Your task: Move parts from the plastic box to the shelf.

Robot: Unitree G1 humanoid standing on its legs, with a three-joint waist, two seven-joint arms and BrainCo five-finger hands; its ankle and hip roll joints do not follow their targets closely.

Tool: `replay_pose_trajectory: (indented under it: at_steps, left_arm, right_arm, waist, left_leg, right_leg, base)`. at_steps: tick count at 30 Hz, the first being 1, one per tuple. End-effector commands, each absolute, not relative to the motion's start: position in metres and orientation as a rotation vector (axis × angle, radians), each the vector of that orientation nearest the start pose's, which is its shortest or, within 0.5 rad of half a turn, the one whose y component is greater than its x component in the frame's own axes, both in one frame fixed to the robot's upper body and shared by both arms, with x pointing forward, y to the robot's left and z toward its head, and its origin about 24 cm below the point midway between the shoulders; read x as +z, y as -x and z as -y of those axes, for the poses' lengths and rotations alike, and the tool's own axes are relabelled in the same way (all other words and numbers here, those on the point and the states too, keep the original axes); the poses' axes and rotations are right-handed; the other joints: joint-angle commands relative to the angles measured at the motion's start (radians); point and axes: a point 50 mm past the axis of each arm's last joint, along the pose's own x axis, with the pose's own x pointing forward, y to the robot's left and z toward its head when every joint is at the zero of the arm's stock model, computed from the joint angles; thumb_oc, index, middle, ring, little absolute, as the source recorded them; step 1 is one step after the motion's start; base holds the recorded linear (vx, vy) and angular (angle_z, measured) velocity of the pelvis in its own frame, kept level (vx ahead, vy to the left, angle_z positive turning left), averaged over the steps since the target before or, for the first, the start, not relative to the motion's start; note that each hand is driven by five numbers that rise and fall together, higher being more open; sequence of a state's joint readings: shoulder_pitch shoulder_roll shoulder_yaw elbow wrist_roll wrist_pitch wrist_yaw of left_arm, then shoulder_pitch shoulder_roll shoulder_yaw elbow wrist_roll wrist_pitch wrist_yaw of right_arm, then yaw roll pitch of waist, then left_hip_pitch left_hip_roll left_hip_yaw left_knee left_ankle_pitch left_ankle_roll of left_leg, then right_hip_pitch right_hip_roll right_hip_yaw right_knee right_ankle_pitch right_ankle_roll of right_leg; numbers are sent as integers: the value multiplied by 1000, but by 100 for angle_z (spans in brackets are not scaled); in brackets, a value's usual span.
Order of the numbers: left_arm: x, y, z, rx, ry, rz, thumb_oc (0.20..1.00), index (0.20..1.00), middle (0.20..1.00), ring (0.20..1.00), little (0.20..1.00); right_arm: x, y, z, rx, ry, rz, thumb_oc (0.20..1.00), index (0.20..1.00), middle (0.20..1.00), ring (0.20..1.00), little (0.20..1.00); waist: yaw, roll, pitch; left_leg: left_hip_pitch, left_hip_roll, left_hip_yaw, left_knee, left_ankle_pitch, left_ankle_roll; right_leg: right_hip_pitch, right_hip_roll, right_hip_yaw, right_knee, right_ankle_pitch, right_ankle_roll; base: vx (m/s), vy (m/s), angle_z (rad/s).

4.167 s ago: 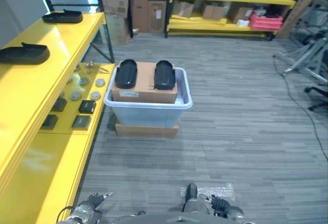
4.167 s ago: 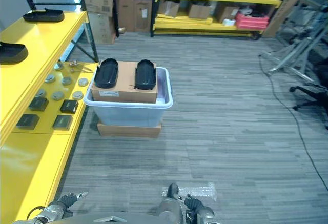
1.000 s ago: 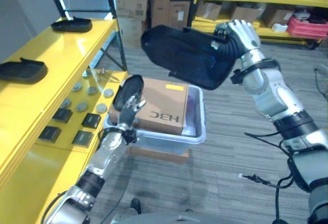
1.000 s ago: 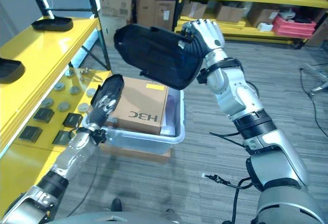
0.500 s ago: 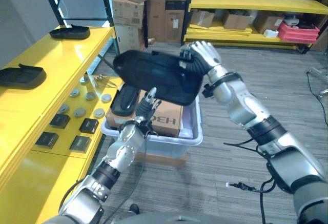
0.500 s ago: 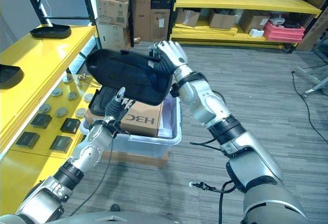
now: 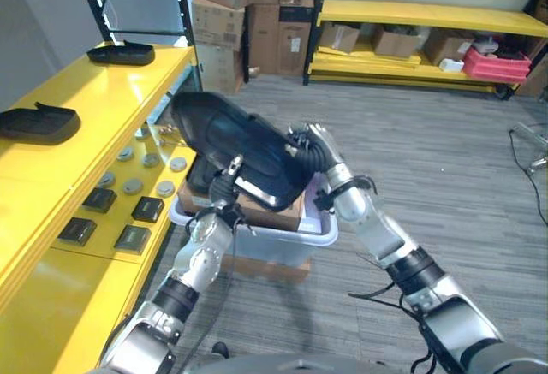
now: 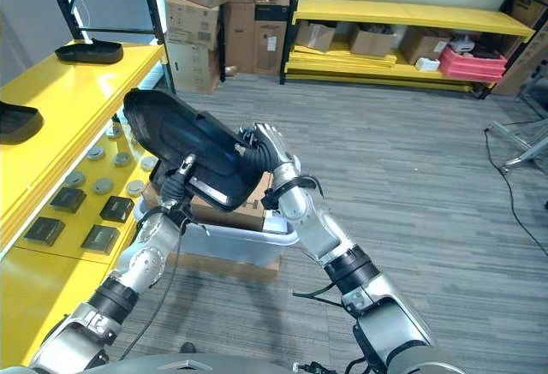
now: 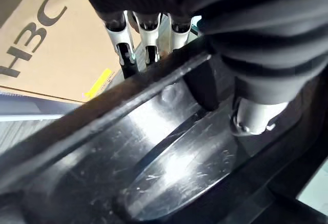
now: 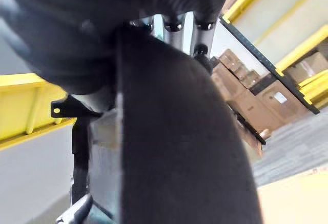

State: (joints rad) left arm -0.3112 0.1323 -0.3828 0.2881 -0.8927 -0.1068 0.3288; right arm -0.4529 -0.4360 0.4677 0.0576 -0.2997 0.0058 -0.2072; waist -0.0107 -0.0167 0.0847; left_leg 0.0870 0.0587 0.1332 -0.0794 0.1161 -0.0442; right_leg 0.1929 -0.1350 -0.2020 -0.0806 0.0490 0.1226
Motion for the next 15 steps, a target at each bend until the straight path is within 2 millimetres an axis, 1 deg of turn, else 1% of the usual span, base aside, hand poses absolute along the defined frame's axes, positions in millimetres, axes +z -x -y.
replay_pose_trajectory:
  at_steps: [1, 7, 8, 9, 12, 15]
  left_arm:
    - [102, -328, -86, -37, 621, 92, 200, 200, 200, 200, 200]
    - [100, -326, -91, -11, 550, 128, 200, 200, 200, 200, 200]
    - [98, -326, -95, -2, 526, 133, 200, 200, 200, 200, 200]
    - [98, -326, -96, 2, 512, 140, 200, 200, 200, 200, 200]
    - [97, -325, -101, 13, 468, 152, 200, 200, 200, 200, 200]
    - [96, -323, -111, 45, 361, 176, 200, 200, 200, 200, 200]
  right_arm:
    - [146, -271, 42, 562, 531, 644, 200, 200, 200, 200, 200]
    - [140, -265, 40, 602, 388, 602, 200, 200, 200, 200, 200]
    - [138, -262, 40, 612, 368, 600, 645, 645, 645, 645, 645]
    - [137, -262, 41, 616, 359, 596, 1000, 1000, 1000, 1000, 1000]
    - [139, -260, 47, 599, 343, 606, 1000, 1000, 1000, 1000, 1000]
    - [137, -263, 65, 485, 368, 610, 1000, 1000, 1000, 1000, 1000]
  waist:
    - [16, -13, -16]
    - [15, -10, -11]
    - [15, -7, -9]
    - [14, -6, -8]
    - [13, -1, -9]
    - [11, 5, -7]
  left_leg:
    - [67, 88, 7, 52, -76, -75]
    - [64, 87, 8, 45, -70, -78]
    - [64, 86, 8, 43, -68, -79]
    - [64, 86, 8, 42, -68, -79]
    - [63, 86, 7, 39, -66, -81]
    - [64, 86, 4, 34, -65, -81]
  right_leg:
    - [-47, -61, -5, 109, -32, 52]
    - [-49, -62, -7, 106, -27, 52]
    - [-50, -62, -10, 106, -27, 53]
    - [-50, -62, -11, 106, -27, 53]
    - [-50, -62, -15, 106, -26, 53]
    - [-49, -63, -18, 105, -26, 55]
  base:
    - [0, 0, 0]
    - [0, 0, 0]
    - [0, 0, 0]
    - [0, 0, 0]
    - [0, 0, 0]
    - [0, 0, 0]
